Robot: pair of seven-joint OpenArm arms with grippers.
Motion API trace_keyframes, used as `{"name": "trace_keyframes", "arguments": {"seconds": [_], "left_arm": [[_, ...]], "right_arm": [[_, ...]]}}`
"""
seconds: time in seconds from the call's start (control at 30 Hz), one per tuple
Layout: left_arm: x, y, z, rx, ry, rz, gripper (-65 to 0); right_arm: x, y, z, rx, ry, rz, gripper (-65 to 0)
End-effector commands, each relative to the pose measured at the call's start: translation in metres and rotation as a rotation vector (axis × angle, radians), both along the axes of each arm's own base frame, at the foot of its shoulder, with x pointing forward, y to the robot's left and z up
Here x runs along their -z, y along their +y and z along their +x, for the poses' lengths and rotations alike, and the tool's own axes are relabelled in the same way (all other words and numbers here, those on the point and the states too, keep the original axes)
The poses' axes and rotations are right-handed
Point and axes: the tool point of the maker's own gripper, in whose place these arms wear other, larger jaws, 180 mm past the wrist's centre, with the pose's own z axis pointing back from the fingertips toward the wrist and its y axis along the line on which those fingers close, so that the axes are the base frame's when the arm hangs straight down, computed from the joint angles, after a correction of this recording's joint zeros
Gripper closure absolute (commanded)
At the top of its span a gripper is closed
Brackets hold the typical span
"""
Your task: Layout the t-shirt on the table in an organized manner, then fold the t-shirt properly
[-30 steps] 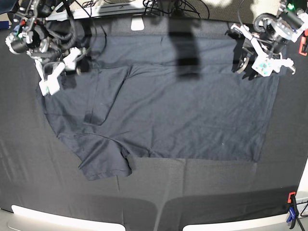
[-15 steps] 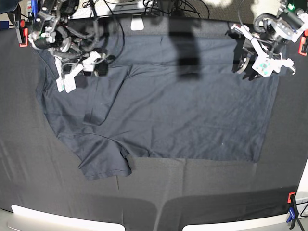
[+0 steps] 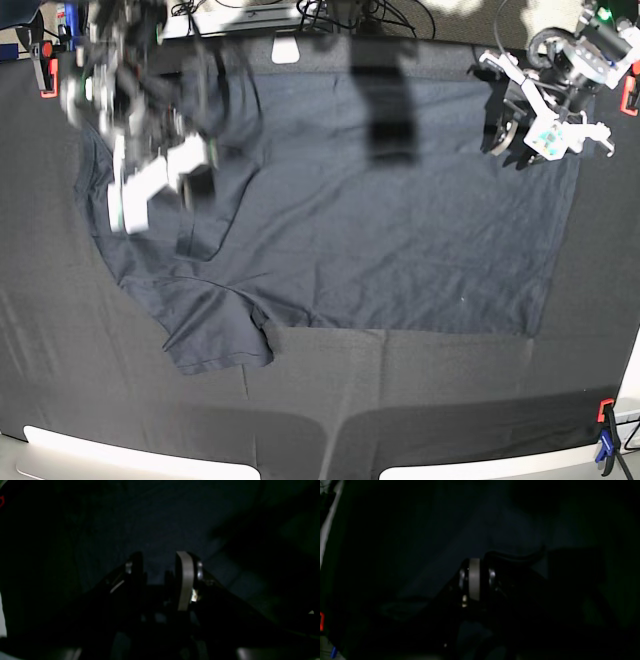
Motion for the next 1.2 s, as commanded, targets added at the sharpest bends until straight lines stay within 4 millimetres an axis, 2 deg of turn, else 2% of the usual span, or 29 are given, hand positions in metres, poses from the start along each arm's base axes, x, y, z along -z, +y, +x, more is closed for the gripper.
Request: {"name": "trace_keyframes", "arguments": {"seconds": [0.0, 0.3, 0.5, 0.6, 0.73, 0.77, 0.97, 1.07, 1.17], "left_arm": [[-0.011, -0.002, 0.003, 0.010, -0.038, -0.010, -19.9], [-0.010, -0.002, 0.003, 0.010, -0.037, -0.010, -19.9], [-0.011, -0.002, 0.003, 0.010, -0.037, -0.010, -19.9], [-0.011, -0.002, 0.003, 0.010, -0.037, -0.010, -19.9], [-0.010, -0.002, 0.003, 0.010, -0.037, -0.010, -19.9], [-0.011, -0.002, 0.003, 0.010, -0.037, -0.010, -19.9], [-0.010, -0.002, 0.003, 0.010, -0.037, -0.009, -19.9], [-0.011, -0.002, 0.003, 0.010, -0.037, -0.010, -19.9], [-0.010, -0.002, 0.003, 0.010, -0.037, -0.010, -19.9]], "right_arm": [[-0.015, 0.003, 0.013, -0.015, -0.063, -0.002, -2.7], [-0.017, 0.043, 0.067, -0.106, -0.120, 0.011, -2.7], [-0.035, 0.066, 0.092, -0.159, -0.188, 0.026, -2.7], [-0.036, 0.073, 0.097, -0.193, -0.190, -0.027, -5.6], [-0.035, 0.080, 0.098, -0.225, -0.187, -0.072, -24.9], [-0.035, 0.083, 0.098, -0.235, -0.189, -0.072, -28.0], [-0.041, 0.110, 0.090, -0.366, -0.236, -0.057, -28.8], [-0.043, 0.106, 0.093, -0.364, -0.241, -0.070, -28.8], [-0.041, 0.089, 0.095, -0.365, -0.229, -0.123, -28.8]]}}
